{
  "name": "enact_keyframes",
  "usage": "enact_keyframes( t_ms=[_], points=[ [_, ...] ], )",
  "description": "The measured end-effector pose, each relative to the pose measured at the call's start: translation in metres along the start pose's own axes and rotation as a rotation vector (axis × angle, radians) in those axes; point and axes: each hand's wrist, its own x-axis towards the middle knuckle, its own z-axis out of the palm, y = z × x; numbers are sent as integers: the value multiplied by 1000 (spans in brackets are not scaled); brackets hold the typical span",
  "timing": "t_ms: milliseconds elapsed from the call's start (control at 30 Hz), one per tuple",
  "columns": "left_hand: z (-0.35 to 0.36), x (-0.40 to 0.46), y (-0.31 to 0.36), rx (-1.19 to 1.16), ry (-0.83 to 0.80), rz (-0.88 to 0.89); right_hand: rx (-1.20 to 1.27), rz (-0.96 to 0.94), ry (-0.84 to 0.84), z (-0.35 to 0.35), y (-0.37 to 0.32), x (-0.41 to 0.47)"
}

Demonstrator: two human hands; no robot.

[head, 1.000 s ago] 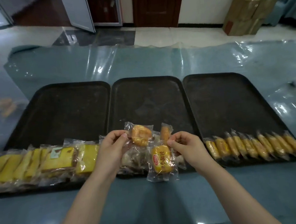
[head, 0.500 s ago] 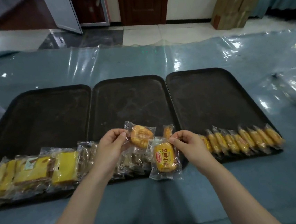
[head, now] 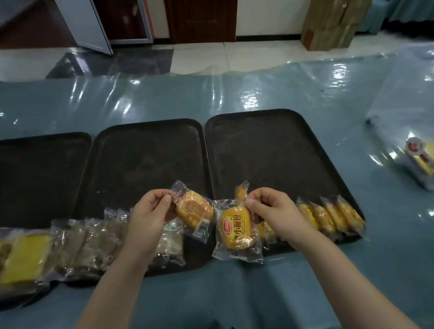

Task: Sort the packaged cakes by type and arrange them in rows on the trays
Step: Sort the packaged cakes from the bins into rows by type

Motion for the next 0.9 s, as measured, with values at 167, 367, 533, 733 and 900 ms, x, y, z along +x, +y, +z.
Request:
enact_keyframes(
  t_ms=[167,367,533,733,900],
  points=[
    [60,-3,-6,39,21,-3,18,10,14,-63,27,2],
    [110,8,-26,278,25,-5,-8,70,16,-124,54,2],
    [135,28,-49,488,-82,-58,-40,87,16,-152,63,-2],
    [159,37,-65,588,-67,-31,-68,139,-15,-167,75,-4],
    [162,32,-82,837,111,172,-82,141,-8,-172,79,-3]
  ],
)
